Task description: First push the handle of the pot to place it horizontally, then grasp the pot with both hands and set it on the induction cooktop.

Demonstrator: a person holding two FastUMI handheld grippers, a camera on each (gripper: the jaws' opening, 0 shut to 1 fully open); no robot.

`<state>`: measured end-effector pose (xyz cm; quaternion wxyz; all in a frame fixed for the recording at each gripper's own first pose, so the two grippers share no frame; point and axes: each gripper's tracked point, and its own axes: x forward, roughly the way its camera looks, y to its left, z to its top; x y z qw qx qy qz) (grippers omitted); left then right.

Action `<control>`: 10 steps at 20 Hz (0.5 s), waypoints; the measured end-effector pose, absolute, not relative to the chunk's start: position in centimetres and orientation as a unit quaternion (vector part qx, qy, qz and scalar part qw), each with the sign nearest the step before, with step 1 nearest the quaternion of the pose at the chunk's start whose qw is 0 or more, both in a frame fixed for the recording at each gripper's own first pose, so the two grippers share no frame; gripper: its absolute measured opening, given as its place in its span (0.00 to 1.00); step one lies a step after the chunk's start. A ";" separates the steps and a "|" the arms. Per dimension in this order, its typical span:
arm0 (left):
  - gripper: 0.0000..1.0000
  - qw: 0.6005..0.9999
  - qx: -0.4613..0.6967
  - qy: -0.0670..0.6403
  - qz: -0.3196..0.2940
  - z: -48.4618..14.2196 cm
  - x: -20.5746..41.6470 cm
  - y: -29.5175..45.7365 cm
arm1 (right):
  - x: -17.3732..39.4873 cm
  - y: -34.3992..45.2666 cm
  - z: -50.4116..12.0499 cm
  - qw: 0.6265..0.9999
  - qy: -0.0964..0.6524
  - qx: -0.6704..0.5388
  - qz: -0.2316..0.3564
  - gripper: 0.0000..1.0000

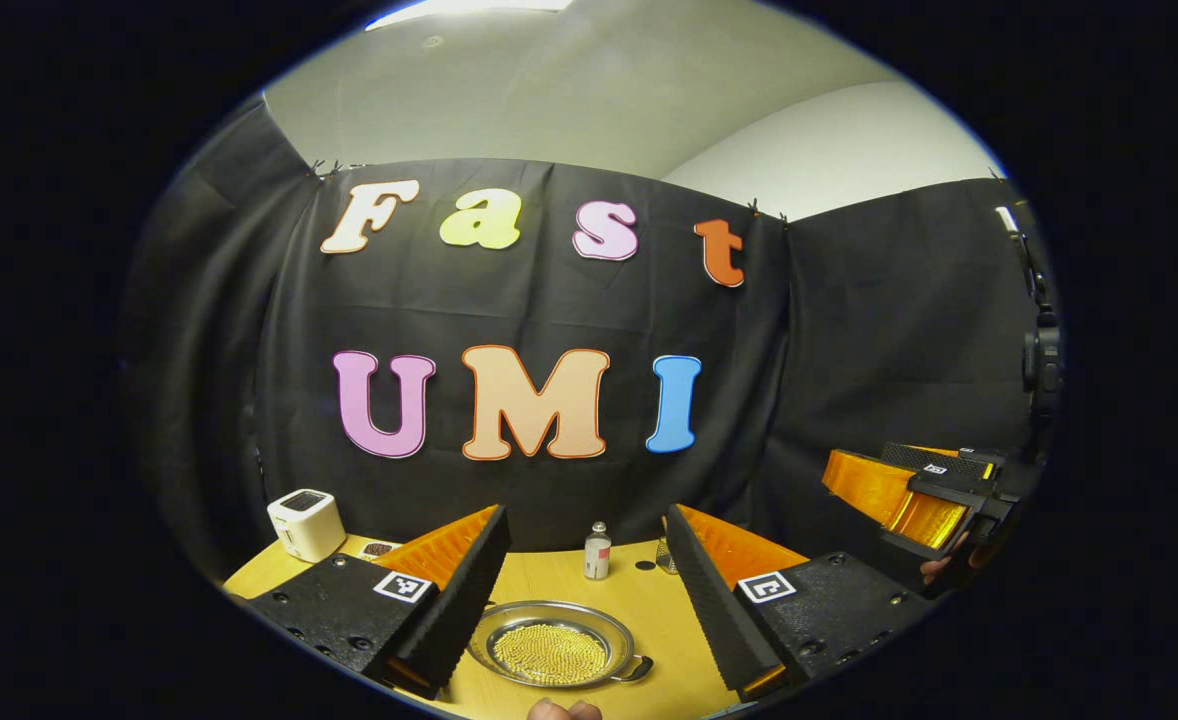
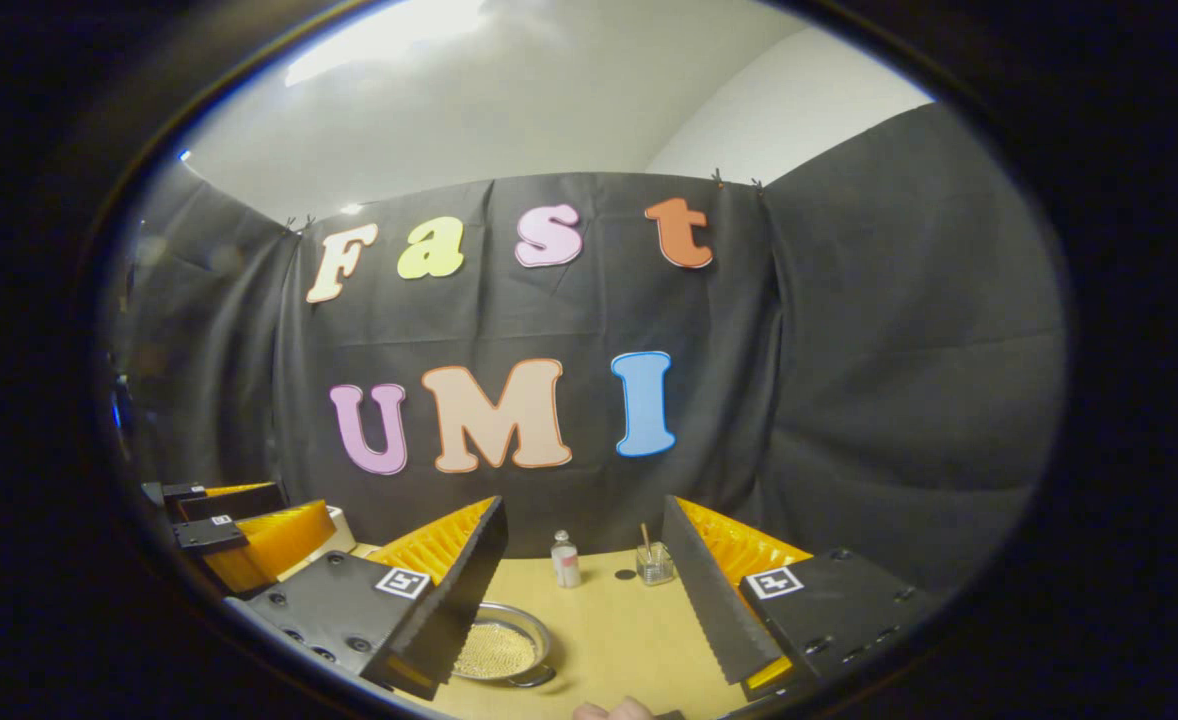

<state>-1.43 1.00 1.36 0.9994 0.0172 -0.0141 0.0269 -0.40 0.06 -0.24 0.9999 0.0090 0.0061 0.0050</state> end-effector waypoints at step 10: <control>0.95 0.999 0.015 -0.011 0.044 0.8 -1.7 2.9 | 0.2 0.9 -1.3 1.000 0.016 0.006 0.008 0.99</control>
